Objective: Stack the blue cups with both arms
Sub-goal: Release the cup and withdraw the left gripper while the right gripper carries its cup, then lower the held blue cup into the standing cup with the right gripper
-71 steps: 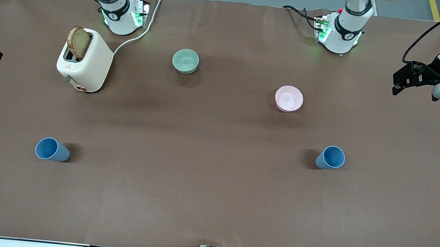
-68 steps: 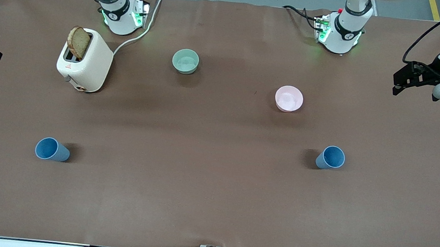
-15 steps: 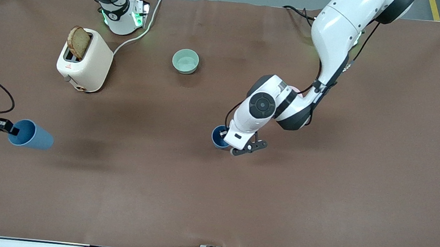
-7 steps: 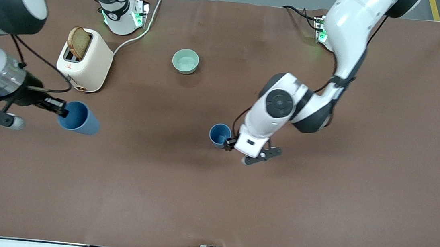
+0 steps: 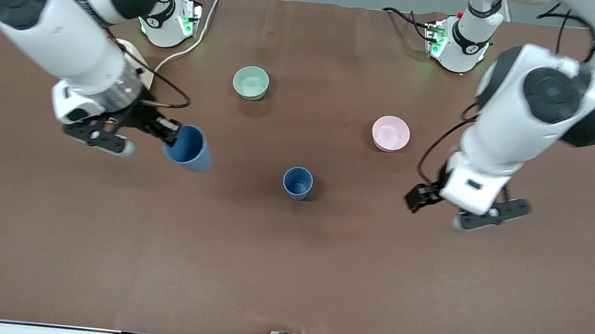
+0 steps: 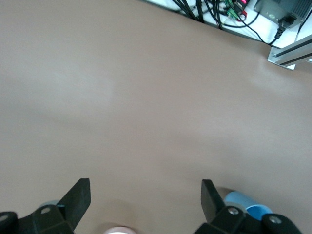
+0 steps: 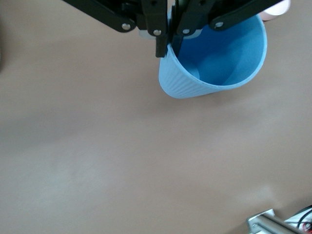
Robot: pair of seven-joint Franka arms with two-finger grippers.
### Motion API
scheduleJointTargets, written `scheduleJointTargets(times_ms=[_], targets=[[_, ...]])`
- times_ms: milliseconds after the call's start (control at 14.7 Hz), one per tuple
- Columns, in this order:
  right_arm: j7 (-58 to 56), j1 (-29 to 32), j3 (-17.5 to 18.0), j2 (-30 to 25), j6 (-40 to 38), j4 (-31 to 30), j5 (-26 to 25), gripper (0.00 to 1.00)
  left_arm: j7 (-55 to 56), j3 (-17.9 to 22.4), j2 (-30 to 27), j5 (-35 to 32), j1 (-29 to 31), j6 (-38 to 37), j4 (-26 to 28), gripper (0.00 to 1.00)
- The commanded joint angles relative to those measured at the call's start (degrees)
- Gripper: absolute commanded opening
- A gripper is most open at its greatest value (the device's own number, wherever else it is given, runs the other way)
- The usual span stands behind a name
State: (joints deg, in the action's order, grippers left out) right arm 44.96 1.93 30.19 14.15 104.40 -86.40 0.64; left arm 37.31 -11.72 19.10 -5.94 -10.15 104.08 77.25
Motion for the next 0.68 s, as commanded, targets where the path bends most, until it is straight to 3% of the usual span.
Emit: scheduleJointTargets(times_ms=[0, 136, 409, 614], targets=[[6.5, 0.1, 5.4, 5.6, 5.8, 0.0, -1.8, 0.02, -8.6, -0.4, -4.9, -1.1, 4.1, -4.0, 1.8, 1.0], [10.6, -0.9, 8.3, 9.5, 10.9, -0.2, -2.7, 0.02, -15.6, -1.0, -7.7, -0.2, 8.2, -6.1, 1.9, 1.0], [19.4, -4.7, 10.6, 15.9, 14.9, -0.2, -12.5, 0.02, -25.3, -0.5, -12.1, 0.7, 10.9, -11.5, 2.5, 1.0], [23.1, -5.6, 11.6, 19.1, 17.3, -0.2, -17.2, 0.02, -32.2, 4.1, -17.2, 2.9, 10.2, -12.9, 6.8, 1.0]])
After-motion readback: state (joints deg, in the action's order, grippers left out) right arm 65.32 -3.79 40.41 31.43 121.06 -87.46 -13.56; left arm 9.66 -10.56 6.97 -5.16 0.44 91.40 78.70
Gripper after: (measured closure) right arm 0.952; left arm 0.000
